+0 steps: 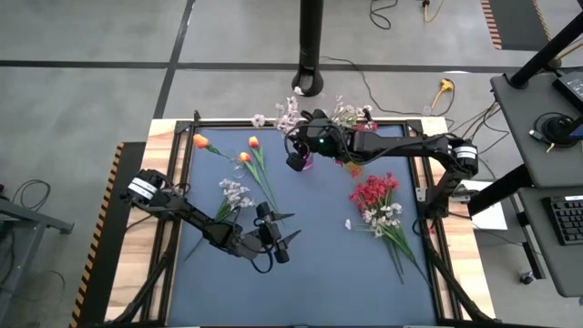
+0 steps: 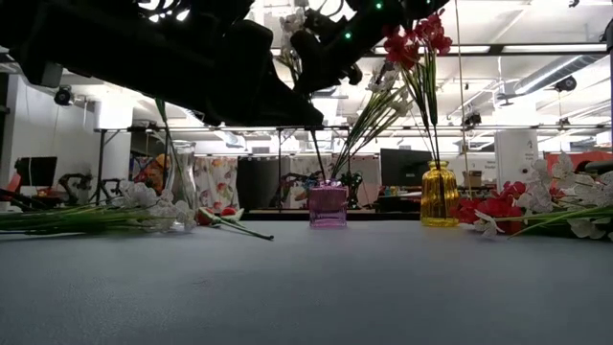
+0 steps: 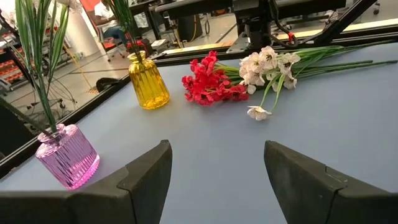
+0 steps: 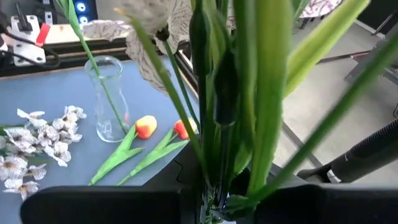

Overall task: Sort flowers into vase by color
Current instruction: Put the white flowers into the pink vase

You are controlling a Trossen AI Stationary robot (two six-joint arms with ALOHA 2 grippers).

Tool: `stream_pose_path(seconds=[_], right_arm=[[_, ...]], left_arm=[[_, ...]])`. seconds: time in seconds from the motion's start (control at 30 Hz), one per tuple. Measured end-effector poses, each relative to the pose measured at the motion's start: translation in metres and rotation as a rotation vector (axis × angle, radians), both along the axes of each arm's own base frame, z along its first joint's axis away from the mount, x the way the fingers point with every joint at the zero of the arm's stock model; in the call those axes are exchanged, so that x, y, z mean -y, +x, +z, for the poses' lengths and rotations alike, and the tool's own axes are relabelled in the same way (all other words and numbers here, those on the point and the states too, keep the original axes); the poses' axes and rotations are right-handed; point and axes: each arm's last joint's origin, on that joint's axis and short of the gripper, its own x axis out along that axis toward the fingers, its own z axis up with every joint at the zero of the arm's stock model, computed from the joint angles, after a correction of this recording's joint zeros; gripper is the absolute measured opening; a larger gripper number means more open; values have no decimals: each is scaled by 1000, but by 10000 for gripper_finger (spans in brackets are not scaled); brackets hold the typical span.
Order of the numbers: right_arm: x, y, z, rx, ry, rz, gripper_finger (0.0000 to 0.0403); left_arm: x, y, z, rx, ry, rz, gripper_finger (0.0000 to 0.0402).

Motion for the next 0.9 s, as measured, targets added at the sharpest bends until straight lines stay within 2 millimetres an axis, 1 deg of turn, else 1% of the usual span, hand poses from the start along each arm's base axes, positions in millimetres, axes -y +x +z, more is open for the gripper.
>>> stream_pose_path(seconds=[0.67,0.77,0.9], right_arm=[[7,-1,-4,-1,35,-44,51],[7,-2,-5,-17,35,-42,61],[6,-2,-6,-23,37,-41,91]], left_arm=[[0,0,0,-2,2,1,237],[0,0,0,-2,2,1,237],[0,0,0,-2,3,2,237]])
